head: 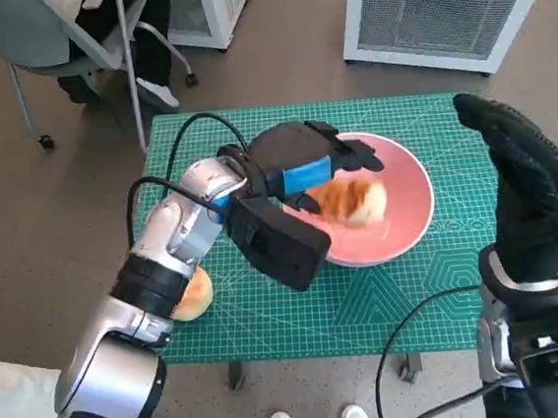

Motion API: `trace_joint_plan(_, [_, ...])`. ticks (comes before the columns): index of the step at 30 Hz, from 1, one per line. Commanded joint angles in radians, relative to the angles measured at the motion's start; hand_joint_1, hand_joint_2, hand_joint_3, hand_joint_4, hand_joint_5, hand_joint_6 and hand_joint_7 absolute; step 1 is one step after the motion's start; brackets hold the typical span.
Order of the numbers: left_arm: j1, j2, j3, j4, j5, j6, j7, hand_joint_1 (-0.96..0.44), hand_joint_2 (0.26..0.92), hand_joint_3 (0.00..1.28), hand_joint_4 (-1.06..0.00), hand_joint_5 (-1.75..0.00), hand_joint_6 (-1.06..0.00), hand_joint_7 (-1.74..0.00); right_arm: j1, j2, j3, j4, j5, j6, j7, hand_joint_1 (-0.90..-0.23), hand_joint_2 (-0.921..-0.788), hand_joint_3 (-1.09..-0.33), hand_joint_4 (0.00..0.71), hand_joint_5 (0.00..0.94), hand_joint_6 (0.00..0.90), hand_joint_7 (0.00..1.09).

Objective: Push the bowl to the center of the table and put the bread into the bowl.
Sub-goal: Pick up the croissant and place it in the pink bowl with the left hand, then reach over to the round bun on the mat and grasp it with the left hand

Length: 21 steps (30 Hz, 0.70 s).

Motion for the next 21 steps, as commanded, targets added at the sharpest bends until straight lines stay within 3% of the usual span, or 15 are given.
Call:
trace_joint_plan(1, [-0.035, 0.033, 0.012, -0.015, -0.011, -0.035, -0.012, -0.17, 0.817, 0.0, -0.08, 0.0, -0.28, 0.0, 0.025, 0.007, -0.004, -0.005, -0.011, 0.016, -0.009, -0.407, -0.921, -0.492, 0.454, 0.002, 0.174, 0.64])
trace_joint_plan(8, [0.001, 0.104, 0.084, -0.082, -0.085, -0.065, -0.037, -0.19, 0.812, 0.0, -0.06, 0.0, -0.29, -0.01, 0.023, 0.017, -0.002, -0.004, -0.03, 0.016, -0.018, -0.408, -0.921, -0.492, 0.454, 0.002, 0.177, 0.64])
trace_joint_plan(21, [0.137, 0.333, 0.26, -0.292, -0.263, -0.084, -0.128, -0.19, 0.8, 0.0, -0.19, -0.04, -0.41, -0.06, 0.015, 0.029, 0.009, 0.007, -0.036, 0.013, -0.025, -0.405, -0.921, -0.495, 0.455, 0.002, 0.178, 0.63])
